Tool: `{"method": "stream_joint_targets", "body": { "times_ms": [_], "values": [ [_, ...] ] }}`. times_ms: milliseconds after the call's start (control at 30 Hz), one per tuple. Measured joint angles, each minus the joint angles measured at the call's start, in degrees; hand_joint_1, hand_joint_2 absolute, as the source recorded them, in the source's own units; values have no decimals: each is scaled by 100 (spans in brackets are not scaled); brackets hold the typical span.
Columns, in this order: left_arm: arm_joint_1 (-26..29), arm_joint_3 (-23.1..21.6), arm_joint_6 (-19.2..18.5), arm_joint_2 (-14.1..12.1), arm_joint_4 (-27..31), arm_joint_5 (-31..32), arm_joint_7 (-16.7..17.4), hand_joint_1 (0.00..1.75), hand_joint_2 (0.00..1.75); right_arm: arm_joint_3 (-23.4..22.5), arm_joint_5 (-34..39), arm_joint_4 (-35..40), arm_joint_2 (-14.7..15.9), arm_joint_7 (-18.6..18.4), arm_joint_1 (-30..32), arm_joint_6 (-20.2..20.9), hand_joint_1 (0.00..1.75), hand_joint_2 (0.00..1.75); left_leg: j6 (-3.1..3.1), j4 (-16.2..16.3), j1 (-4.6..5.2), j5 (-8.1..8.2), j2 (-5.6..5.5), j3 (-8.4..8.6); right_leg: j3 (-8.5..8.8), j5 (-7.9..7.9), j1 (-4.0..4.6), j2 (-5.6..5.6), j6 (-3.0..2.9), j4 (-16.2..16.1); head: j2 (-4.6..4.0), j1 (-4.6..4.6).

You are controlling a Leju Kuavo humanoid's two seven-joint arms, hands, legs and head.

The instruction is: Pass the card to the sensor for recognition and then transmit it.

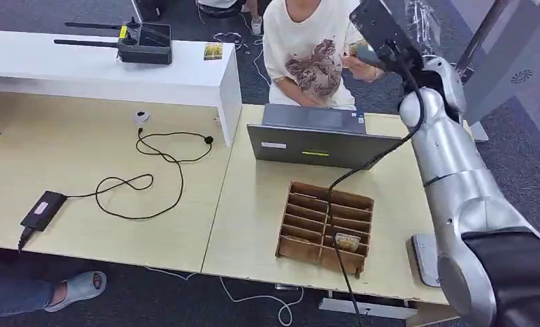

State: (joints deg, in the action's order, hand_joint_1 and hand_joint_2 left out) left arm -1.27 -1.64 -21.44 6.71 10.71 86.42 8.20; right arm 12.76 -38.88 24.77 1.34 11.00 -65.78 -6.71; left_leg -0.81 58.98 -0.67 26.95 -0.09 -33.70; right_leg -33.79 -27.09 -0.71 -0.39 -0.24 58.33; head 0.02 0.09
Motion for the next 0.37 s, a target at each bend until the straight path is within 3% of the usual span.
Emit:
{"method": "stream_joint_targets", "body": {
  "times_ms": [167,367],
  "values": [
    [2,0,79,7,0,0,65,0,0,-505,1424,1308,391,660,929,400,0,175,3,2,0,2,-15,-1,5,0,0,-13,1,-7,0,0],
    [12,0,111,-2,0,11,83,0,0,-1208,3494,3571,788,898,2648,561,0,175,10,1,0,11,-27,-6,7,-7,0,-25,9,-9,0,0]
  ]
}}
